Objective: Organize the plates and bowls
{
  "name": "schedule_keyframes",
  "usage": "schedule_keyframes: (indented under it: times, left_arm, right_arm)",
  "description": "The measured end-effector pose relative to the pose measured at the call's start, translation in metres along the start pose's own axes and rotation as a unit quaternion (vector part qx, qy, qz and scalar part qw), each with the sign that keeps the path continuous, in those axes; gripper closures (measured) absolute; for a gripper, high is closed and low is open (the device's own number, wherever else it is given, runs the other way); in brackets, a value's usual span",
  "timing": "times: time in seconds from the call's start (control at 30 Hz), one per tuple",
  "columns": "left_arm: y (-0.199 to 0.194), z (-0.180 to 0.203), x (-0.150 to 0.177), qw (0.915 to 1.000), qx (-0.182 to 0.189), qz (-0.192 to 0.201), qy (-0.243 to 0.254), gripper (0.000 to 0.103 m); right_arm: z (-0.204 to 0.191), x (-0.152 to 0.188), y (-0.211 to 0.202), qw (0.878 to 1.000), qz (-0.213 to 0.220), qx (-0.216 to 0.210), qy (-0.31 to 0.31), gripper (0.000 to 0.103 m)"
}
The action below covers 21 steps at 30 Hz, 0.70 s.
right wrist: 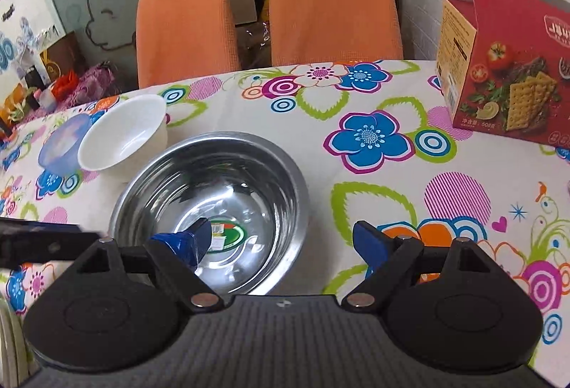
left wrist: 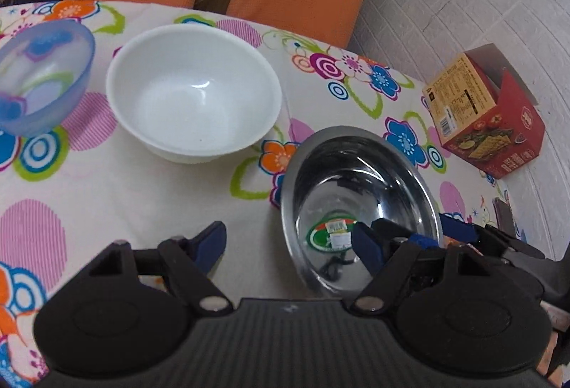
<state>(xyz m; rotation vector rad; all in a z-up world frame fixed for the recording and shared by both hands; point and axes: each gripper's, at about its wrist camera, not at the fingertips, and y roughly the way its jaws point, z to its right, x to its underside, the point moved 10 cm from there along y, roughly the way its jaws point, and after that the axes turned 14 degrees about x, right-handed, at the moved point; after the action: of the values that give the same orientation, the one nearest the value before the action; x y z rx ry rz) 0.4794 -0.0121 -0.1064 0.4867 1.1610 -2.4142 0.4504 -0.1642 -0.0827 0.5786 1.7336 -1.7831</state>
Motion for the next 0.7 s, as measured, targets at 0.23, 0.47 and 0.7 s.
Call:
schedule_keyframes:
  times: [0.23,0.47,0.7]
  left_arm:
    - [0.015,0.007,-0.006,0.9972,-0.056,-0.005,0.049,0.037]
    - [0.014,0.007,-0.004,0.9951,-0.068,-0.007,0.071,0.041]
    - [0.012,0.007,-0.002,0.9949,-0.070,0.001,0.073,0.041]
  right_arm:
    - [-0.016,0.003,0.029,0.999,0.009,0.003,-0.050,0.029]
    - [-0.020,0.003,0.033,0.995,0.055,0.000,-0.078,0.026]
    - [-0.021,0.002,0.033,0.997,0.044,0.014,-0.069,0.027]
